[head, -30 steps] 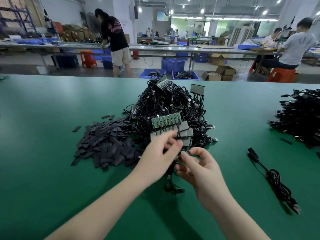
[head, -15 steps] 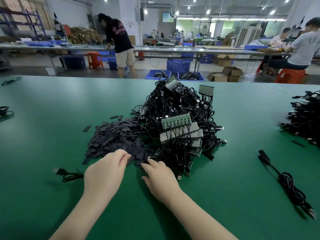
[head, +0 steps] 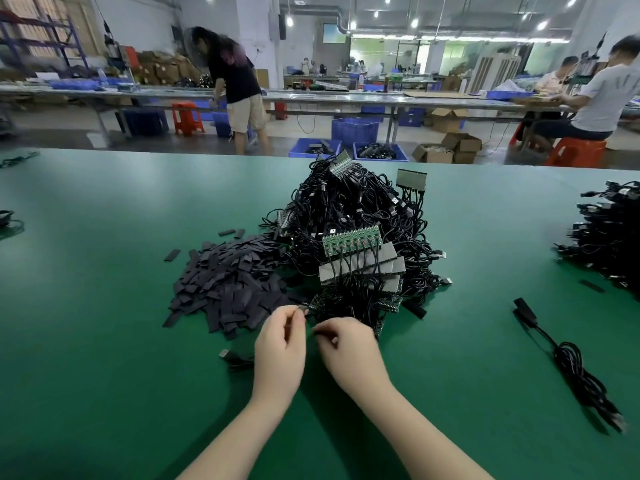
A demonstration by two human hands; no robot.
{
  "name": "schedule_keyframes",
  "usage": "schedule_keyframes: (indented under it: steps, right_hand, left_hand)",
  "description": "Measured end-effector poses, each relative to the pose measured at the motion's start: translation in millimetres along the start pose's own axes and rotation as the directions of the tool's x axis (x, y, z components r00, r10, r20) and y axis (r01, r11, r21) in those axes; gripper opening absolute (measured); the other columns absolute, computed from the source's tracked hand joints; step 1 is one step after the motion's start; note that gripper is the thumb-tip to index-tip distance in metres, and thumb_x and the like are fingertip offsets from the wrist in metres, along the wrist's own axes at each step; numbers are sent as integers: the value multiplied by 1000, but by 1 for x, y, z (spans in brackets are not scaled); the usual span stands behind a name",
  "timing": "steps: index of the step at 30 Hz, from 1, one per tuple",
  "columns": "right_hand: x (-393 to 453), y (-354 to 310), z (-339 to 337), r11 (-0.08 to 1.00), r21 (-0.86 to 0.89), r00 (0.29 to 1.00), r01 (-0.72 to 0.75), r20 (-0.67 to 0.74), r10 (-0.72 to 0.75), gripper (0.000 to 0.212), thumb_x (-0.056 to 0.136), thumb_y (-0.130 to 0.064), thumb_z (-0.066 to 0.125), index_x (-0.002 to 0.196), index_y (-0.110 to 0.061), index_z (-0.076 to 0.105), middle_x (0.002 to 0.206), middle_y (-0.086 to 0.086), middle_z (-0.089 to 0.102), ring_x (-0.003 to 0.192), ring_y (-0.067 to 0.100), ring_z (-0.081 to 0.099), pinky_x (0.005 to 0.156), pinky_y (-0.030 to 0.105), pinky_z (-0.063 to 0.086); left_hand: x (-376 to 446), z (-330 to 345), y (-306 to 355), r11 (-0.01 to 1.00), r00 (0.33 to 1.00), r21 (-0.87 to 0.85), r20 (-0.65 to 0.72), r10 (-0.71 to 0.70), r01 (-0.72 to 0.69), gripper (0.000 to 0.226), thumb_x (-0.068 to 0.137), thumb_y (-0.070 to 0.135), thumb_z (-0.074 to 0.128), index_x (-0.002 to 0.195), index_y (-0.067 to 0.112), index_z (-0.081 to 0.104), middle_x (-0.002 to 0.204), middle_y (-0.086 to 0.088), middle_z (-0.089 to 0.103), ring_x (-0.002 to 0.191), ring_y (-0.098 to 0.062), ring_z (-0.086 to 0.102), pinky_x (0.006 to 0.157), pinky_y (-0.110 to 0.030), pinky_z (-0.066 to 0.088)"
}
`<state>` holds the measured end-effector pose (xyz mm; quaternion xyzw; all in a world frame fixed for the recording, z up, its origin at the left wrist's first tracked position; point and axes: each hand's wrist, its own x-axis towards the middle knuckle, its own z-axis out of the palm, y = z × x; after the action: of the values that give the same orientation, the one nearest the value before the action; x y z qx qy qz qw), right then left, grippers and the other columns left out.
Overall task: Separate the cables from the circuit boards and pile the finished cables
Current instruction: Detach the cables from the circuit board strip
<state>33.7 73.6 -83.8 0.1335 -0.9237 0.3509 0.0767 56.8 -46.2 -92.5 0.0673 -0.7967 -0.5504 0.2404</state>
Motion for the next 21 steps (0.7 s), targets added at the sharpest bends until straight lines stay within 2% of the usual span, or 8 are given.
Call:
schedule_keyframes:
  steps: [2,4,7,10,14,18,21]
  right_hand:
    - [-11,13,-12,961,268,980,-70,-163,117,16,91,-16,68,93,-31,73,85,-19,72,83,-2,65,78,12,48]
    - [-19,26,-21,886,448,956,-115,-191,221,20,89,-15,72,87,-35,69,79,-21,72,76,1,68,73,15,52]
    - [-33,44,-25,851,507,934,-137,-220,282,18,88,-15,74,86,-33,71,80,-17,73,73,5,69,71,19,54]
    - [-44,55,-22,818,556,918,-145,-234,321,17,86,-16,76,85,-33,71,78,-12,73,70,8,68,70,21,54]
    - [-45,57,-25,746,646,907,-163,-199,371,15,86,-12,77,86,-27,73,75,-5,73,65,9,66,67,24,54]
    - [-45,57,-32,614,773,897,-161,-144,417,11,87,-7,75,88,-17,73,70,1,71,58,9,61,61,22,52]
    - [-46,56,-35,533,833,904,-145,-107,413,10,88,-4,73,90,-13,72,68,0,71,55,7,61,57,17,50]
  left_hand:
    - [-7,14,6,997,1000,-75,4,15,-14,18,97,18,54,102,36,55,93,7,66,87,-7,64,78,-23,50]
    - [-15,26,8,995,998,-90,37,42,-38,24,97,16,55,102,39,49,89,9,66,84,-3,64,73,-15,47]
    - [-25,37,4,991,979,19,159,128,-132,22,96,18,57,93,38,49,84,13,63,80,-5,62,69,-19,47]
    - [-28,38,2,962,949,111,225,219,-248,17,95,15,59,95,32,62,91,16,62,90,-2,58,77,-15,45]
    - [-29,36,5,952,932,124,273,238,-280,18,94,18,61,107,24,71,104,20,63,101,4,57,87,-9,42]
    - [-33,37,8,939,914,152,323,246,-307,27,82,31,73,109,28,72,101,32,58,101,9,55,86,-1,36]
    - [-34,39,6,925,919,209,305,248,-319,28,79,30,78,107,25,75,98,24,64,101,6,54,83,2,33]
